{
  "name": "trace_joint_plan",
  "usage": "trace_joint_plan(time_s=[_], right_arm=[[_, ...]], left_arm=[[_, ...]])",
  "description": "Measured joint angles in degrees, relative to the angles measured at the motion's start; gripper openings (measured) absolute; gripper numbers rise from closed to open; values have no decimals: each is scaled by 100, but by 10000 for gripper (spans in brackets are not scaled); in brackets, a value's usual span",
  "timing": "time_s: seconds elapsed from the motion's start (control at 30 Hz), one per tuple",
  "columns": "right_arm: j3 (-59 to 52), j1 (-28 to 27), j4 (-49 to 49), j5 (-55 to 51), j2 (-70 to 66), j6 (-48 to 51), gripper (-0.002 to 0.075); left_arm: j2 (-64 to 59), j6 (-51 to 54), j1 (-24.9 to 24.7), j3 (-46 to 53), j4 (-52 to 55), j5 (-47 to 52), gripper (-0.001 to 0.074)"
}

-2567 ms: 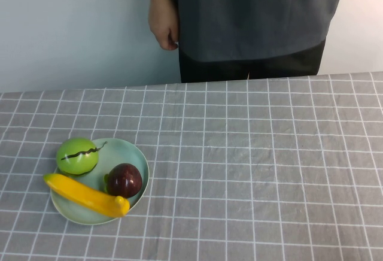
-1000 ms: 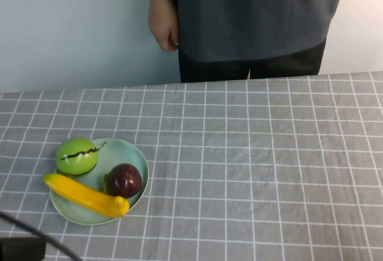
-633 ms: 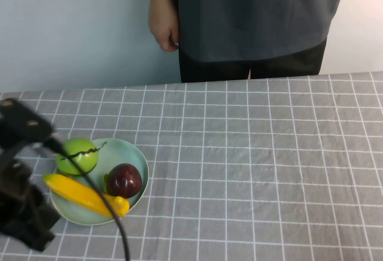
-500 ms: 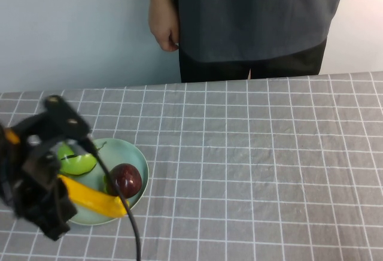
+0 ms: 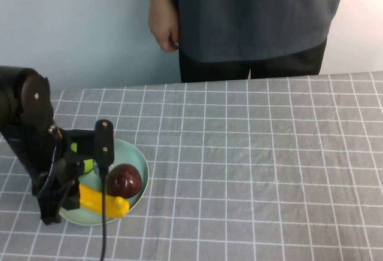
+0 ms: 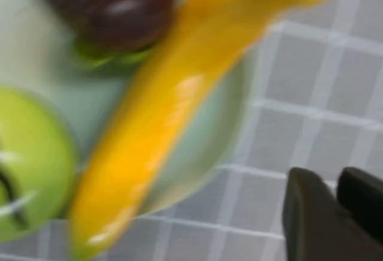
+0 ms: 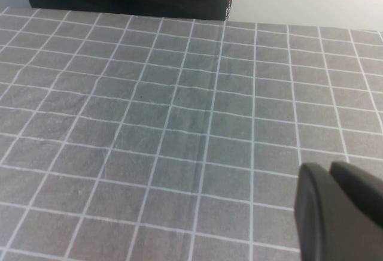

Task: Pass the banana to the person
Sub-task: Pick up the banana

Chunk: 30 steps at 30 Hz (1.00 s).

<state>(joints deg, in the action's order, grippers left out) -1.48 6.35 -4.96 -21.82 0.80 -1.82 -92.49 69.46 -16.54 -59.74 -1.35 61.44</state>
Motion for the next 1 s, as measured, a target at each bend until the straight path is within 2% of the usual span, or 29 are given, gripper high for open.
trace_joint_plan(time_s=[0.2, 0.3, 0.63, 1.0], right_arm=[[0, 0, 0, 0, 0, 0, -9], [0, 0, 0, 0, 0, 0, -9], [0, 0, 0, 0, 0, 0, -9], [0, 0, 0, 0, 0, 0, -9]], left_arm=[[-754, 141, 183, -13, 803, -816, 289], [-1072, 319, 183, -13, 1358, -1094, 347], [-1188, 595, 183, -13, 1669, -1942, 384], [-1483, 969, 183, -13, 1720, -2128, 420]])
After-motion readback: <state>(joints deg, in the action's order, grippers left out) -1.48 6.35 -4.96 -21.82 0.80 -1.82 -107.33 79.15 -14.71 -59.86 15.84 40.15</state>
